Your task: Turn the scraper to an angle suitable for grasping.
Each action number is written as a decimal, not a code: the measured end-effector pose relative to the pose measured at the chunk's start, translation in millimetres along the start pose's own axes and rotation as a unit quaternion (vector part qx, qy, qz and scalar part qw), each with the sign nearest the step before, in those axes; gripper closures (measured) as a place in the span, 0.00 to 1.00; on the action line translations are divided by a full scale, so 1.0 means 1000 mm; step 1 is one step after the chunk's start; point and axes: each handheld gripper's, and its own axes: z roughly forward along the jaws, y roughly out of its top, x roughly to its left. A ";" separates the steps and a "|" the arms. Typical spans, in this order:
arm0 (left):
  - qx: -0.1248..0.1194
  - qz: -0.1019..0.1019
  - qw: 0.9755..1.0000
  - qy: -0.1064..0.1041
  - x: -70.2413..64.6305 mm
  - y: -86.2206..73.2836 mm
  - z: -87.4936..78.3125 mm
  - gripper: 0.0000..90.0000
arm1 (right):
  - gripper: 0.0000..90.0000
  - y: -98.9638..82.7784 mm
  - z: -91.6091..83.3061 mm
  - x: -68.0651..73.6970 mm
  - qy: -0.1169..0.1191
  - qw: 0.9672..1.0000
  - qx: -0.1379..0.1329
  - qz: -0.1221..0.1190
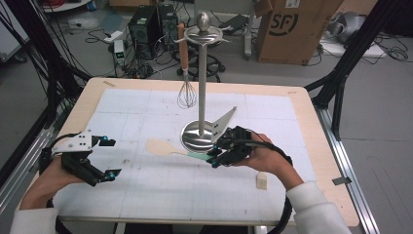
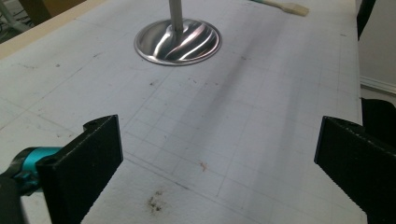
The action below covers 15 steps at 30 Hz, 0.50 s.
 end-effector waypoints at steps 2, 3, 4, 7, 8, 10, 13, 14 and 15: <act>-0.002 0.000 1.000 -0.002 0.000 0.000 0.000 0.02 | 0.82 0.002 0.008 -0.002 0.003 1.000 -0.001 0.001; -0.003 0.001 1.000 -0.003 0.000 0.000 0.000 0.02 | 0.82 0.004 0.012 -0.003 0.005 1.000 0.004 0.002; -0.004 0.002 1.000 -0.006 -0.001 0.000 -0.001 0.02 | 0.82 0.006 0.014 -0.004 0.001 1.000 0.008 0.001; -0.004 0.006 1.000 -0.009 -0.001 0.000 0.000 0.02 | 0.82 0.011 0.022 -0.007 0.002 1.000 0.006 0.001; -0.005 0.004 1.000 -0.009 -0.001 0.000 0.000 0.02 | 0.82 0.012 0.025 -0.008 0.004 1.000 0.004 0.001; -0.005 0.005 1.000 -0.009 -0.001 0.000 0.001 0.02 | 0.82 0.016 0.031 -0.009 0.008 1.000 0.003 -0.001; -0.008 0.004 1.000 -0.008 -0.001 0.000 -0.001 0.02 | 0.82 0.020 0.038 -0.010 0.011 1.000 0.007 -0.001; -0.009 0.005 1.000 -0.008 -0.001 0.000 -0.001 0.02 | 0.82 0.021 0.041 -0.009 0.014 1.000 0.015 0.003; -0.010 0.004 1.000 -0.008 -0.001 0.000 -0.002 0.02 | 0.82 0.022 0.044 -0.010 0.016 1.000 0.010 -0.001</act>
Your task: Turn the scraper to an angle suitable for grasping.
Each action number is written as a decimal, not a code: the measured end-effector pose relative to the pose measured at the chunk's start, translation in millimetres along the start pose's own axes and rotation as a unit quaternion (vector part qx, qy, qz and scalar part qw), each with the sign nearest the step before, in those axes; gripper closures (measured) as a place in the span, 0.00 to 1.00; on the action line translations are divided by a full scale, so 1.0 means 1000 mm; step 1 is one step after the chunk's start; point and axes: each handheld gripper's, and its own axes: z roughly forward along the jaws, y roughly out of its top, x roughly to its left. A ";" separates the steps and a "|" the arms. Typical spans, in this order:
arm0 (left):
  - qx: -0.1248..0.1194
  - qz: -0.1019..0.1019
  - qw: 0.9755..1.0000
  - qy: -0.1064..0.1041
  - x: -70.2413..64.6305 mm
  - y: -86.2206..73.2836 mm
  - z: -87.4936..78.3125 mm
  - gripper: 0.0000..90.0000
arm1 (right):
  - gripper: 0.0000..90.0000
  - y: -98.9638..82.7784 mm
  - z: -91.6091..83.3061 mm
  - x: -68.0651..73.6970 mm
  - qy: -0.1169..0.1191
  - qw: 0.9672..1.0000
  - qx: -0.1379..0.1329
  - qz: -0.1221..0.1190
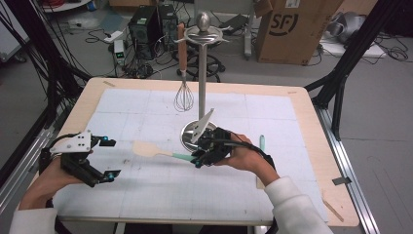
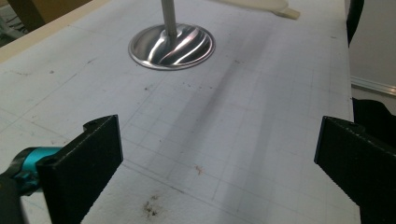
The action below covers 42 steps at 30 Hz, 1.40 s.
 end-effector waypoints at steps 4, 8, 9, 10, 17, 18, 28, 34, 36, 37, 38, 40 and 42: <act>0.002 0.001 1.000 -0.001 0.000 0.000 0.000 0.02 | 0.82 0.004 0.010 0.000 -0.002 1.000 0.007 0.001; 0.002 0.000 1.000 -0.001 0.000 0.000 0.001 0.02 | 0.82 0.002 0.020 -0.002 0.004 1.000 -0.017 0.000; 0.001 0.000 1.000 0.000 0.000 0.000 0.001 0.02 | 0.82 0.001 0.023 -0.002 0.004 1.000 -0.015 0.003; 0.001 0.000 1.000 0.000 0.000 0.000 0.000 0.02 | 0.82 0.001 0.026 -0.002 0.006 1.000 -0.011 0.002; 0.002 0.004 1.000 -0.001 0.000 0.001 0.000 0.02 | 0.82 0.000 0.047 0.000 0.013 1.000 0.002 0.018; 0.002 0.004 1.000 -0.001 0.000 0.001 0.000 0.02 | 0.82 0.001 0.050 -0.003 0.010 1.000 -0.008 0.004; 0.001 0.005 1.000 -0.003 -0.001 0.002 0.001 0.02 | 0.82 0.006 0.068 -0.004 0.014 1.000 -0.023 0.004; 0.001 0.006 1.000 -0.003 -0.001 0.001 0.001 0.02 | 0.82 0.009 0.080 -0.001 0.022 1.000 -0.017 0.002; 0.001 0.006 1.000 -0.003 -0.001 0.001 0.001 0.02 | 0.82 0.010 0.085 0.000 0.019 1.000 -0.025 0.002; 0.001 0.006 1.000 -0.003 -0.001 0.002 0.001 0.02 | 0.82 0.010 0.086 0.000 0.020 1.000 -0.022 0.006; 0.001 0.006 1.000 -0.003 -0.001 0.002 0.001 0.02 | 0.82 0.010 0.088 0.001 0.022 0.999 -0.026 0.009; 0.001 0.006 1.000 -0.002 -0.001 0.001 0.001 0.02 | 0.82 0.011 0.093 0.000 0.019 0.999 -0.032 0.009; 0.000 0.005 1.000 -0.003 -0.001 0.002 0.000 0.02 | 0.82 0.013 0.095 0.001 0.022 0.999 -0.037 0.010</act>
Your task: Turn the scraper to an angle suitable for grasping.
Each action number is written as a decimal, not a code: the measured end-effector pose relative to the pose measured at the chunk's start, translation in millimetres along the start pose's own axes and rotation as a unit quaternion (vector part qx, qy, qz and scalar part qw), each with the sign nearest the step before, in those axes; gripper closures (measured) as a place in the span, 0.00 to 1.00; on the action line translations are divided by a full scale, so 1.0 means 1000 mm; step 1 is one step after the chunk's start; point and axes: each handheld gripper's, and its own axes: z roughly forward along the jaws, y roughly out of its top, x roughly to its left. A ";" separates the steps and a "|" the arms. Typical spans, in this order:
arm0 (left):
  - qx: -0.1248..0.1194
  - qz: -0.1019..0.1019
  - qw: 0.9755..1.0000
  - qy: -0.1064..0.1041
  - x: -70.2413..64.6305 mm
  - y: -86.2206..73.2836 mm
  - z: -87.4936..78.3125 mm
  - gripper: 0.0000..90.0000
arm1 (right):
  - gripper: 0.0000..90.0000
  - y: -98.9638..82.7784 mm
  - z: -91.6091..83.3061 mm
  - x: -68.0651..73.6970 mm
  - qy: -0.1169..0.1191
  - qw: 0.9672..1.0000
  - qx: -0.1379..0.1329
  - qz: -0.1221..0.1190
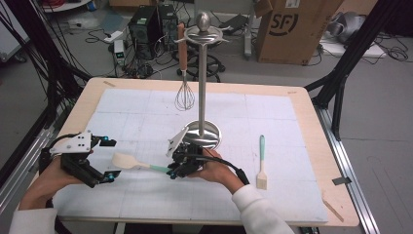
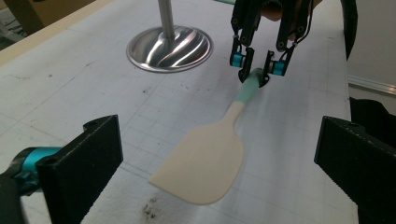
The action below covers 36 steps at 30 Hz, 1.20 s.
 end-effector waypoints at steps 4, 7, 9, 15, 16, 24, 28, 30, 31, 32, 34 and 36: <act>0.001 0.000 1.000 0.002 0.000 0.000 0.000 0.02 | 0.82 0.002 0.003 0.002 0.000 1.000 -0.004 -0.005; 0.001 0.000 1.000 0.000 0.000 0.000 0.000 0.02 | 0.82 0.002 0.004 0.002 0.004 1.000 -0.002 -0.003; 0.001 0.001 1.000 0.001 0.000 0.000 0.001 0.02 | 0.82 0.003 0.006 0.002 0.004 1.000 0.000 0.001; 0.002 0.000 1.000 0.001 0.000 0.000 0.001 0.02 | 0.81 0.004 0.011 0.002 0.002 1.000 0.006 -0.002; 0.002 0.000 1.000 0.001 0.000 0.000 0.001 0.02 | 0.81 0.005 0.013 0.001 0.004 1.000 0.006 -0.006; 0.004 0.000 1.000 0.000 0.000 0.000 0.002 0.02 | 0.51 0.005 0.008 0.006 -0.010 1.000 -0.011 -0.010; 0.005 0.000 1.000 -0.001 0.000 -0.001 0.002 0.02 | 0.22 0.001 -0.006 0.005 -0.005 1.000 -0.024 0.005; 0.006 0.001 1.000 -0.001 0.000 -0.001 0.002 0.02 | 0.13 -0.001 -0.014 0.006 0.001 0.999 -0.036 0.012; 0.006 0.002 1.000 0.000 0.000 0.000 0.002 0.02 | 0.10 -0.002 -0.020 0.007 0.006 0.999 -0.046 0.014; 0.007 0.002 1.000 0.000 0.000 0.000 0.002 0.02 | 0.09 -0.004 -0.025 0.008 0.004 0.998 -0.055 0.014; 0.004 -0.001 1.000 0.000 -0.001 0.000 0.003 0.02 | 0.00 -0.008 -0.035 0.010 -0.006 0.998 -0.068 0.018; 0.006 0.000 1.000 0.001 0.000 0.000 0.003 0.02 | 0.00 -0.013 -0.045 0.011 -0.009 0.996 -0.085 0.018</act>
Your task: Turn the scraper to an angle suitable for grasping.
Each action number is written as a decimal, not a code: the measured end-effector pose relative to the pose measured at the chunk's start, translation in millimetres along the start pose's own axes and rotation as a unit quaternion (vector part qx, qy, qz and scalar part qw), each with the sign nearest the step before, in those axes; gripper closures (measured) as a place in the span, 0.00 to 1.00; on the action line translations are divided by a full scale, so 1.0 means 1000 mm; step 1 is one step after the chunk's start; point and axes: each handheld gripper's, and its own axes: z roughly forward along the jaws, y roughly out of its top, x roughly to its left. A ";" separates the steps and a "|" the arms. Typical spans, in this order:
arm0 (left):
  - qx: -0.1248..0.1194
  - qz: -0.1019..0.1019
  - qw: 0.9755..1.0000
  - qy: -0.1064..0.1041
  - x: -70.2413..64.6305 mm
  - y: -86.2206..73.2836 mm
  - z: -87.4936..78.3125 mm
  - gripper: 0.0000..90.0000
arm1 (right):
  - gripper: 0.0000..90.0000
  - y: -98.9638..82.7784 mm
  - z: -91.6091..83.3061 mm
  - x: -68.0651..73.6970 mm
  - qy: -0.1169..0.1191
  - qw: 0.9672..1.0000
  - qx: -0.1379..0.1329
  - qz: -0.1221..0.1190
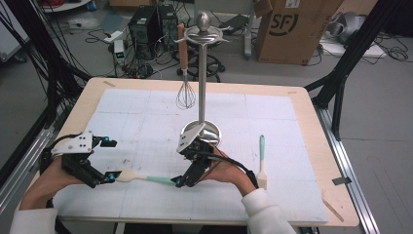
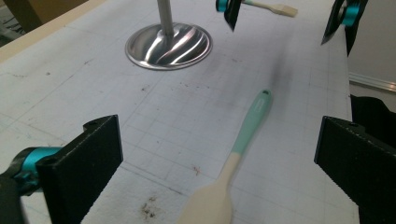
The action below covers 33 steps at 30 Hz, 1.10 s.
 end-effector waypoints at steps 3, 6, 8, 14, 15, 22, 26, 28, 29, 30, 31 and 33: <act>0.001 0.000 1.000 -0.001 0.000 0.000 0.002 0.02 | 0.00 -0.006 -0.018 0.003 -0.012 1.000 -0.015 0.004; 0.003 0.001 1.000 -0.001 0.000 0.001 0.003 0.02 | 0.00 -0.015 -0.037 0.004 -0.039 0.999 -0.032 0.009; 0.004 0.001 1.000 -0.002 0.000 0.001 0.004 0.02 | 0.00 -0.023 -0.050 0.004 -0.043 0.998 -0.045 0.018; 0.008 -0.001 1.000 -0.003 -0.001 0.002 0.006 0.02 | 0.00 -0.047 -0.083 0.009 -0.068 0.995 -0.063 0.023; 0.008 0.001 1.000 -0.003 -0.001 0.002 0.007 0.02 | 0.00 -0.050 -0.087 0.009 -0.072 0.995 -0.069 0.029; 0.011 0.003 1.000 -0.007 -0.003 0.003 0.010 0.02 | 0.00 -0.072 -0.115 0.013 -0.080 0.993 -0.073 0.049; 0.014 0.002 1.000 -0.007 -0.004 0.003 0.011 0.02 | 0.00 -0.084 -0.126 0.014 -0.104 0.990 -0.078 0.061; 0.014 0.003 1.000 -0.007 -0.003 0.003 0.011 0.02 | 0.00 -0.090 -0.132 0.013 -0.106 0.988 -0.090 0.063; 0.014 0.002 1.000 -0.007 -0.003 0.003 0.011 0.02 | 0.00 -0.092 -0.134 0.013 -0.106 0.988 -0.088 0.071; 0.014 0.002 1.000 -0.007 -0.004 0.002 0.011 0.02 | 0.00 -0.094 -0.137 0.012 -0.114 0.987 -0.091 0.074; 0.015 0.003 1.000 -0.008 -0.004 0.002 0.012 0.02 | 0.00 -0.097 -0.141 0.011 -0.122 0.985 -0.098 0.073; 0.016 0.004 1.000 -0.007 -0.004 0.002 0.012 0.02 | 0.00 -0.102 -0.146 0.011 -0.127 0.983 -0.109 0.080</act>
